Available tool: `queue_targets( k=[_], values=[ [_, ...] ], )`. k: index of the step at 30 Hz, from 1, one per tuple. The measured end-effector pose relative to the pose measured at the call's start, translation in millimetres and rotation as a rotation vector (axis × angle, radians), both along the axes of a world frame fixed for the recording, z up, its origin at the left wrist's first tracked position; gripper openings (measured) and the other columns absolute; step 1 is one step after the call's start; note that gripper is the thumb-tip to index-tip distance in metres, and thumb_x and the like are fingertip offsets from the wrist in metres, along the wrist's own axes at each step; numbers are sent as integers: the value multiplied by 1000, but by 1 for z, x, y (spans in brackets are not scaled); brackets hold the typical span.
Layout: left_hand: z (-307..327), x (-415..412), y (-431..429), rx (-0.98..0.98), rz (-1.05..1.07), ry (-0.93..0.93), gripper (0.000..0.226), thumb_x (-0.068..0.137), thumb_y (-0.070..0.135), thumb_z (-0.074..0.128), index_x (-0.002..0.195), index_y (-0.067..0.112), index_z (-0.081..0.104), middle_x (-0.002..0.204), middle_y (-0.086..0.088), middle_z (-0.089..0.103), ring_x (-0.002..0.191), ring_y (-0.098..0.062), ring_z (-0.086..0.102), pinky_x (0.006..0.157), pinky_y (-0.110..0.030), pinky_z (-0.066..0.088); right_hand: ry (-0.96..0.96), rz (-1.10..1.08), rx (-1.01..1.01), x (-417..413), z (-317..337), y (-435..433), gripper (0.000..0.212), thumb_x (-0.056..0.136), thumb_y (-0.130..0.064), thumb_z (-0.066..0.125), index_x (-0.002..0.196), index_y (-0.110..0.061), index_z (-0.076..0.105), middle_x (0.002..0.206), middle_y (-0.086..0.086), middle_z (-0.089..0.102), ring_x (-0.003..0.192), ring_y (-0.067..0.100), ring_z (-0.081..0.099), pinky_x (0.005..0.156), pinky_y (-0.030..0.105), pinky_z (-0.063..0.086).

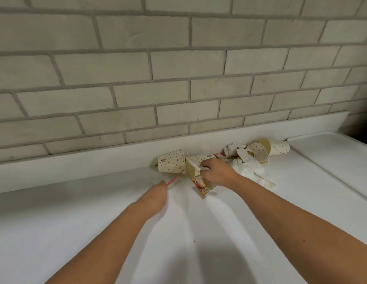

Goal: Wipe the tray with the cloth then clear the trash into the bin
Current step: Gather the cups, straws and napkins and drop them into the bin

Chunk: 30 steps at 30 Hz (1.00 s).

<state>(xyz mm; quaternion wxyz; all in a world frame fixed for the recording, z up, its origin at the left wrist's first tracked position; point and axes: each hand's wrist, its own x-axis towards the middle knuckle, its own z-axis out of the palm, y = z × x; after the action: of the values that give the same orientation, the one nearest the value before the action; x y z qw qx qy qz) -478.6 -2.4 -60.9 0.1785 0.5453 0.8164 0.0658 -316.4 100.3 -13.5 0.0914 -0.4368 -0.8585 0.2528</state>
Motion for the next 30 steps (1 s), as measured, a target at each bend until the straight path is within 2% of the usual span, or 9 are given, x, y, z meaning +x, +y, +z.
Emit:
queue_targets(
  k=[4, 7, 10, 11, 13, 14, 17, 26, 30],
  values=[
    [6, -8, -1, 178, 86, -183, 18, 101, 15, 28, 95, 8, 44, 90, -11, 51, 81, -24, 49, 73, -35, 41, 151, -113, -140, 4, -1, 5, 33, 83, -4, 47, 53, -16, 39, 57, 1, 42, 58, 18, 43, 55, 26, 31],
    [17, 4, 2, 300, 158, -405, 28, 102, 23, 30, 90, 8, 51, 83, -6, 52, 79, -23, 48, 69, -28, 38, 195, -152, -228, 9, -6, 0, 29, 80, -2, 45, 54, -13, 37, 55, 3, 38, 55, 18, 38, 55, 25, 27],
    [31, 23, 6, 334, 201, -570, 46, 101, 38, 28, 78, 8, 55, 67, -14, 48, 73, -36, 53, 64, -41, 45, 194, -158, -260, 18, -8, -7, 25, 84, -4, 46, 61, -13, 40, 57, 0, 39, 52, 13, 37, 50, 21, 27],
    [34, 28, 7, 333, 209, -592, 49, 101, 41, 27, 73, 10, 53, 62, -11, 44, 68, -34, 52, 61, -41, 44, 197, -162, -263, 23, -7, -8, 21, 84, -5, 46, 64, -11, 42, 58, 0, 40, 52, 12, 37, 49, 20, 27],
    [37, 37, 13, 334, 193, -606, 50, 101, 42, 25, 67, 13, 49, 57, -1, 36, 52, -19, 38, 47, -29, 31, 210, -187, -267, 34, -3, -11, 21, 86, -5, 45, 65, -10, 44, 60, 0, 42, 53, 11, 39, 49, 19, 29],
    [38, 43, 16, 333, 180, -619, 50, 101, 40, 25, 66, 13, 49, 55, 0, 34, 49, -15, 32, 45, -26, 25, 220, -209, -274, 40, -1, -12, 23, 87, -6, 45, 65, -12, 45, 61, 0, 44, 53, 11, 41, 48, 18, 31],
    [40, 60, 22, 304, 170, -688, 47, 101, 36, 28, 66, 13, 49, 54, -1, 29, 47, -15, 26, 44, -23, 18, 249, -276, -277, 61, 3, -16, 19, 89, -8, 46, 72, -14, 49, 66, 0, 49, 56, 10, 46, 50, 18, 36],
    [52, 147, 29, 146, -12, -706, 37, 100, 27, 31, 72, 15, 52, 57, -1, 32, 49, -15, 29, 46, -22, 24, 143, -433, -214, 156, 25, -42, 15, 92, -15, 47, 79, -10, 53, 74, 1, 51, 65, 13, 47, 56, 21, 33],
    [54, 201, 25, 65, -98, -735, 34, 100, 27, 32, 77, 17, 55, 62, -1, 35, 52, -16, 29, 49, -21, 26, 112, -499, -193, 206, 36, -58, 24, 93, -18, 45, 70, -12, 48, 71, 1, 49, 61, 12, 42, 52, 20, 29]
  ],
)
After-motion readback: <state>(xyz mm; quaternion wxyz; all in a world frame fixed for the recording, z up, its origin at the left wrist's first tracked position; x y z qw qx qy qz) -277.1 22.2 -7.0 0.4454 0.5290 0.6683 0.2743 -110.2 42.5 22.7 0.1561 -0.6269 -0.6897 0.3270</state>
